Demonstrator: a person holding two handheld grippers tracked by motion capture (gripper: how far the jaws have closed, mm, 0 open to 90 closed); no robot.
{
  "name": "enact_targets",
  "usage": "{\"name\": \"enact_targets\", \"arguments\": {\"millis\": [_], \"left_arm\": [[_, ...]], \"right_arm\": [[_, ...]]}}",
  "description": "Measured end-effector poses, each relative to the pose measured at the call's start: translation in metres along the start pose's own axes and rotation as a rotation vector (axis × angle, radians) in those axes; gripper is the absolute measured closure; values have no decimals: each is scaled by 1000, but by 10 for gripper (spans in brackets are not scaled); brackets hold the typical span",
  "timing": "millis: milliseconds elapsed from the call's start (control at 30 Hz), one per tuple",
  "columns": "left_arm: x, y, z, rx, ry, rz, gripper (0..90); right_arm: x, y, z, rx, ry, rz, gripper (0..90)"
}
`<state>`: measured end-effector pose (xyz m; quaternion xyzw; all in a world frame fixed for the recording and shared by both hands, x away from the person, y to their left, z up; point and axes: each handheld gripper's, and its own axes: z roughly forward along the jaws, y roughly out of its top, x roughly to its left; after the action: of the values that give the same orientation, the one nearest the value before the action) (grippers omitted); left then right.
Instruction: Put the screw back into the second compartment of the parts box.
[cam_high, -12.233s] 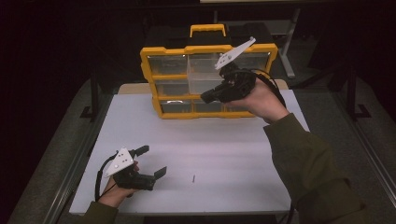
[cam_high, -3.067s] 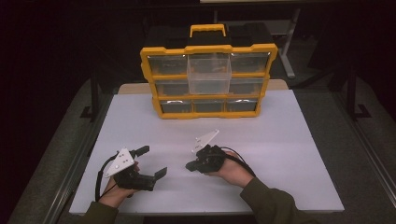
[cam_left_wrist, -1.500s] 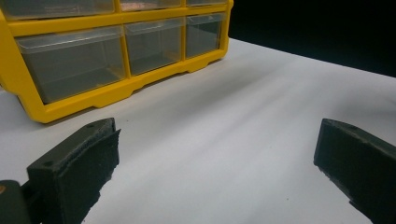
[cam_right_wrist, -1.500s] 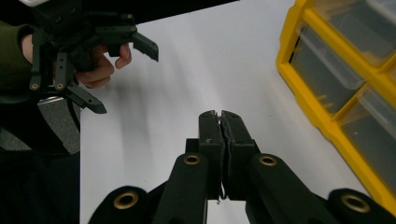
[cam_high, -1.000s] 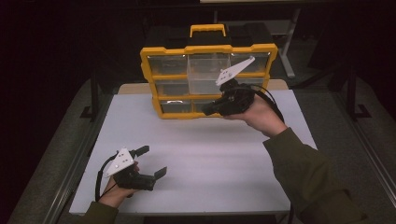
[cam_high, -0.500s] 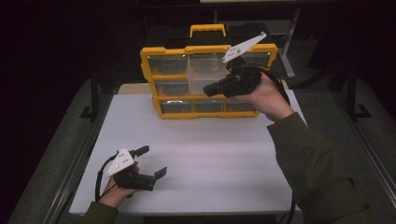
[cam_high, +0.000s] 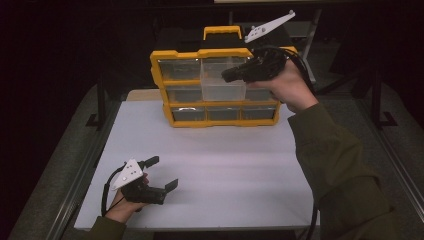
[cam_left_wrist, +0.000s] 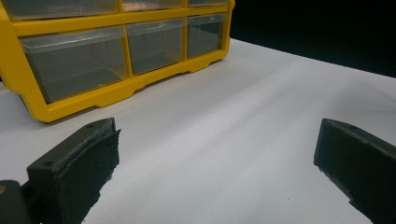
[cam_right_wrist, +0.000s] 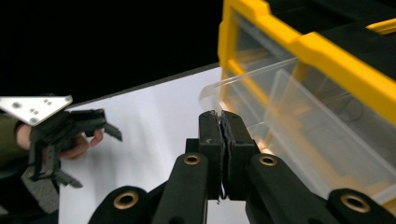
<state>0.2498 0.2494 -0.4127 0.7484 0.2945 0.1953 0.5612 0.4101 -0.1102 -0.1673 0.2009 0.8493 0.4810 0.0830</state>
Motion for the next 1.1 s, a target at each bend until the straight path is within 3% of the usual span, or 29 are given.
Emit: {"name": "enact_targets", "arguments": {"millis": [233, 600, 733, 1100], "left_arm": [[0, 0, 0, -10, 0, -16, 0], [0, 0, 0, -10, -2, -14, 0], [0, 0, -1, -14, -1, -15, 0], [-1, -1, 0, -16, 0, -25, 0]], "right_arm": [[-14, 7, 6, 1, -41, 10, 871], [-25, 7, 22, 45, -74, 10, 870], [-27, 7, 26, 52, -107, 26, 831], [-19, 6, 19, 41, -78, 18, 893]]}}
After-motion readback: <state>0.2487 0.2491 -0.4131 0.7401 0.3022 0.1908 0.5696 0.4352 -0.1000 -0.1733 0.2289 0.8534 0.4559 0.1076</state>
